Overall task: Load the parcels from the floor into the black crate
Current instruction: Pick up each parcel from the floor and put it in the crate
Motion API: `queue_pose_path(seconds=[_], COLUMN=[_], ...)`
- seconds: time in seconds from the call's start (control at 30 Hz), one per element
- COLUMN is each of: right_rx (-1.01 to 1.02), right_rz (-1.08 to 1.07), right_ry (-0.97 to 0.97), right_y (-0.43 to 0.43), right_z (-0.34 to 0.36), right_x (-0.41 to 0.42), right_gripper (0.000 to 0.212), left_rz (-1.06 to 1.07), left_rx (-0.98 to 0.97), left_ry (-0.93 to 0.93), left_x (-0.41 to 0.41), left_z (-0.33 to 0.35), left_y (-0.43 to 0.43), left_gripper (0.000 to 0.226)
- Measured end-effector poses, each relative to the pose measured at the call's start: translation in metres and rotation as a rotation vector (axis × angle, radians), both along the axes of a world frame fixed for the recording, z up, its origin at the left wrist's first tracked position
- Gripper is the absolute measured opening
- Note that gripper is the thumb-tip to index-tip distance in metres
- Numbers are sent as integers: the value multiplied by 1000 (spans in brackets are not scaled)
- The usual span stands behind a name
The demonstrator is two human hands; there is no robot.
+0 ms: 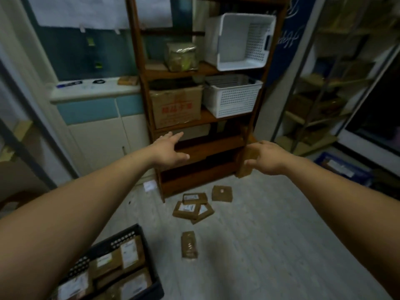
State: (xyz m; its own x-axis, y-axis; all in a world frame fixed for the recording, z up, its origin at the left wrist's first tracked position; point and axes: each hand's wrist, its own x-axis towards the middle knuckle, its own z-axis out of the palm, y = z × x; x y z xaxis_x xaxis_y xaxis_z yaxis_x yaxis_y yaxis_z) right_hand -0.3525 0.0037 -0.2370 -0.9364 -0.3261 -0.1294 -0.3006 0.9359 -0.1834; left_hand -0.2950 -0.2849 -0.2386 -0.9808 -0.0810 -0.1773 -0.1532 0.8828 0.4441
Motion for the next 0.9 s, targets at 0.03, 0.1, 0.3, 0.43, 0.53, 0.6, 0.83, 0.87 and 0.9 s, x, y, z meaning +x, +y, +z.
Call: queue_pose_path(seconds=[0.03,0.1,0.3,0.43,0.53,0.6,0.83,0.87,0.9], right_rx=[8,7,-26,-61,-75,-57,-93,-95,-94], right_rz=[1,-5,5,30,62,102,85,70,60], right_ry=[12,6,-50,-69,-116,-146,-252,-265,-269], right_y=[20,60,139,151,144,137,130,134,139], right_z=[3,6,4,-7,-24,-38,-74,-76,-78], right_x=[-8,-23,-76,-124,-166,-198,-322,-338,-354], right_gripper=[68,67,64,68,67,66,67,67,67], left_rz=[0,7,18,112,179,218,268,246,225], left_rx=[11,44,52,112,118,118,185,181,174], left_ry=[2,-1,-79,-116,-162,-187,-228,-249,-269], left_x=[-12,-34,-74,-97,-123,-151,-303,-323,-341], left_z=[1,0,-14,-33,-58,-73,-120,-126,-130], left_y=[21,62,147,160,155,146,146,152,158], left_gripper=[86,86,83,82,82,83,82,82,81])
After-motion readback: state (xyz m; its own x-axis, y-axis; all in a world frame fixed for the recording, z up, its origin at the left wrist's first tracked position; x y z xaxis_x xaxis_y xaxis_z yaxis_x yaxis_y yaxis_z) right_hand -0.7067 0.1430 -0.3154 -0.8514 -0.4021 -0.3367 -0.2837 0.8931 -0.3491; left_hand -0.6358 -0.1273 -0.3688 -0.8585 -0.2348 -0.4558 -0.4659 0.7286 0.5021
